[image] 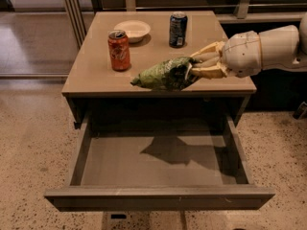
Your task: Place green jalapeno chip bag into top drawer
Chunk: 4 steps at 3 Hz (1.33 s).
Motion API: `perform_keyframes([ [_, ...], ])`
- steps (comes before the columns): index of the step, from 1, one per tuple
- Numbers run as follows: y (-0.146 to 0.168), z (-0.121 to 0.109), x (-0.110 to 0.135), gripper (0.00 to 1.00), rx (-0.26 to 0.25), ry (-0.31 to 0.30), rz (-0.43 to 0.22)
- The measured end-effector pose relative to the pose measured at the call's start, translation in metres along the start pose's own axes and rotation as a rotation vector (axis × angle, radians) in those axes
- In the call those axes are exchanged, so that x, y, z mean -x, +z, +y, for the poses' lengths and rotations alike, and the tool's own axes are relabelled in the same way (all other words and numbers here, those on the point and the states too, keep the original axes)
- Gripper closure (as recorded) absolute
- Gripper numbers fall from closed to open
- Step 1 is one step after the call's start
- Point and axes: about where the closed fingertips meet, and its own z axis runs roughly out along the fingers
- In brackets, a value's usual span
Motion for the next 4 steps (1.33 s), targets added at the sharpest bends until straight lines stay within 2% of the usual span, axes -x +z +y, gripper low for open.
perform_keyframes([
  [1,-0.007,0.01,0.014,1.0,0.055,-0.018,-0.026],
  [2,0.004,0.028,0.007,1.0,0.081,-0.001,0.0],
  [3,0.008,0.062,-0.004,1.0,0.128,0.033,0.034],
  [4,0.021,0.093,-0.033,1.0,0.176,0.05,0.093],
])
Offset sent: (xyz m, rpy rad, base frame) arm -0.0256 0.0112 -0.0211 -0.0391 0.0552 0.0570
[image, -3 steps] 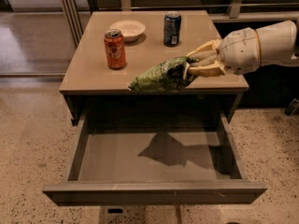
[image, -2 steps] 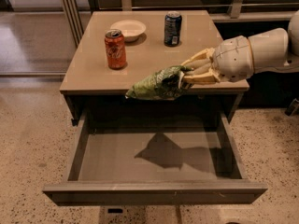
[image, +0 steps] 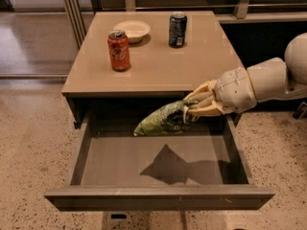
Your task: Place green jalapeno chip bag into top drawer
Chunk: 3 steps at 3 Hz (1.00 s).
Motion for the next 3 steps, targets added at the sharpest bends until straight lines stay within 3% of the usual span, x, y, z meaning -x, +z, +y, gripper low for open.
perform_keyframes([
  [1,0.032,0.015,-0.053,1.0,0.011,-0.057,0.107],
  [3,0.074,0.025,-0.133,1.0,0.006,-0.13,0.296],
])
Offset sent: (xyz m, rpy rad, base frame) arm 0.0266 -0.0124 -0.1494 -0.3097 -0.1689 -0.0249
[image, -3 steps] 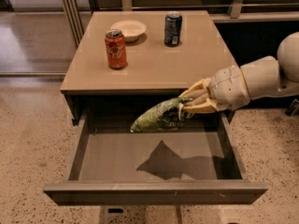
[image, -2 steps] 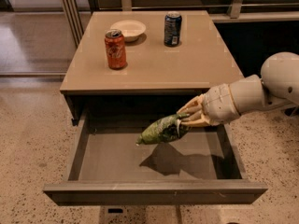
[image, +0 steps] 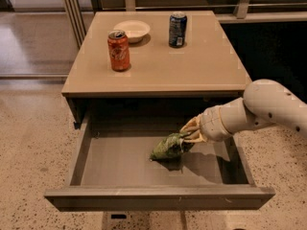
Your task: Place green jalapeno chip bag into top drawer
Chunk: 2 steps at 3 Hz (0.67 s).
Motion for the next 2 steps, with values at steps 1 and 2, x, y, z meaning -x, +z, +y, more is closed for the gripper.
perform_keyframes([
  [1,0.0238,0.0145,-0.0259,1.0,0.031,0.003,0.065],
  [2,0.0273,0.0167,-0.0301,0.86,0.036,0.001,0.077],
])
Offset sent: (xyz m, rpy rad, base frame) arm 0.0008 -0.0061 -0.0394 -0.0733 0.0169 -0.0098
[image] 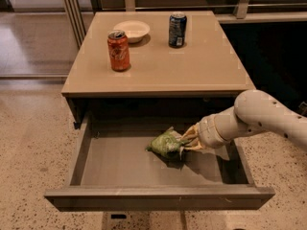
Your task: Place green jalapeno chip bag into top drawer
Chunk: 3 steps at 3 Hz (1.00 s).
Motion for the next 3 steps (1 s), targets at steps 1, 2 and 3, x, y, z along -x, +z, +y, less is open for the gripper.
perform_keyframes([
  [1,0.0,0.0,0.0,0.62,0.0,0.0,0.0],
  [2,0.0,0.0,0.0,0.39,0.0,0.0,0.0],
  [3,0.0001,0.0,0.0,0.16,0.0,0.0,0.0],
])
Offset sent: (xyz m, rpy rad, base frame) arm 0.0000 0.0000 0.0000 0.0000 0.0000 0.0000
